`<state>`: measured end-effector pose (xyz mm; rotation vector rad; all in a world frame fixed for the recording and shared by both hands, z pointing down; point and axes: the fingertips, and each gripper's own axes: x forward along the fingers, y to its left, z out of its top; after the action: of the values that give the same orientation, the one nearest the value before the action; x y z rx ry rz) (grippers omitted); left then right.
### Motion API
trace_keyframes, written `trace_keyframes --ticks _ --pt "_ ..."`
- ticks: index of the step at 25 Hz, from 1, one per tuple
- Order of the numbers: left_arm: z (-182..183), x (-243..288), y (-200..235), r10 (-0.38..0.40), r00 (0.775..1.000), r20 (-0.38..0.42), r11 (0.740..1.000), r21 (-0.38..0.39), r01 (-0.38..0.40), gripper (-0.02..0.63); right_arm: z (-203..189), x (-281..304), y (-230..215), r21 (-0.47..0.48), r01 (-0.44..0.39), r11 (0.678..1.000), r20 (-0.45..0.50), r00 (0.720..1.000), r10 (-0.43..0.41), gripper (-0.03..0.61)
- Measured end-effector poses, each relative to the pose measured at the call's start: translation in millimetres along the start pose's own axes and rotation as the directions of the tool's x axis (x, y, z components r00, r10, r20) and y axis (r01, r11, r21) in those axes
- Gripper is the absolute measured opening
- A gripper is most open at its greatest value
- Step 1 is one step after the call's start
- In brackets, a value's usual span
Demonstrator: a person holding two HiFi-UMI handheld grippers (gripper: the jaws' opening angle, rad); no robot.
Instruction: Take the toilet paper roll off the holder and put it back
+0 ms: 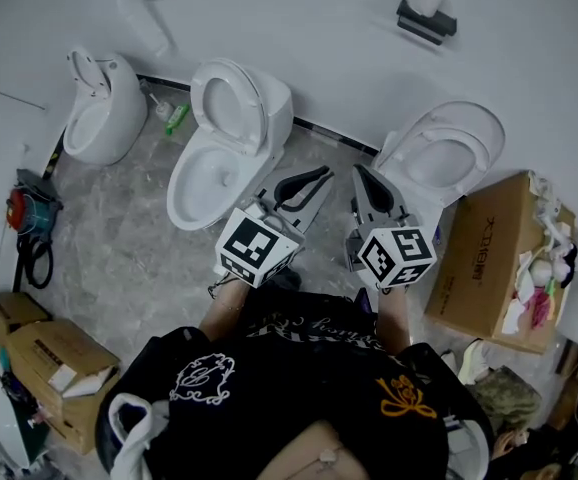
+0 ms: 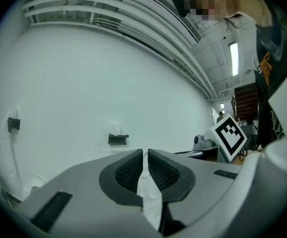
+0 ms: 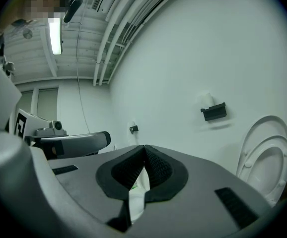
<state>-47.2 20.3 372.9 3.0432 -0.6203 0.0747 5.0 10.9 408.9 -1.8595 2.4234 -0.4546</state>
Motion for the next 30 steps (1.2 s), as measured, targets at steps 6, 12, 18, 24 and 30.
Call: trace_keyframes --ticks 6,12,18,24,30 --pt "1.2 0.0 43.2 -0.054 0.998 0.02 0.998 -0.009 0.055 0.038 5.0 34.5 5.7 -0.011 0.065 0.998 0.012 0.998 -0.065 0.011" --pt "-8.3 11.7 55.4 -0.101 0.995 0.02 0.994 -0.045 0.102 0.038 -4.4 40.2 -4.5 -0.012 0.127 0.992 -0.022 0.992 -0.127 0.011" --pt "-17.9 20.8 64.6 -0.12 0.993 -0.004 0.991 -0.067 0.119 0.038 -6.4 52.8 -18.0 0.006 0.15 0.989 -0.037 0.988 -0.149 0.011" --pt "-28.0 31.4 92.9 -0.095 0.995 -0.029 0.992 -0.087 0.092 0.038 -6.1 78.5 -29.5 -0.004 0.139 0.99 -0.058 0.989 -0.139 0.012" --pt "-29.5 66.5 115.9 -0.083 0.996 -0.039 0.993 -0.084 0.079 0.038 7.0 109.0 -68.2 -0.003 0.128 0.992 -0.042 0.991 -0.128 0.012"
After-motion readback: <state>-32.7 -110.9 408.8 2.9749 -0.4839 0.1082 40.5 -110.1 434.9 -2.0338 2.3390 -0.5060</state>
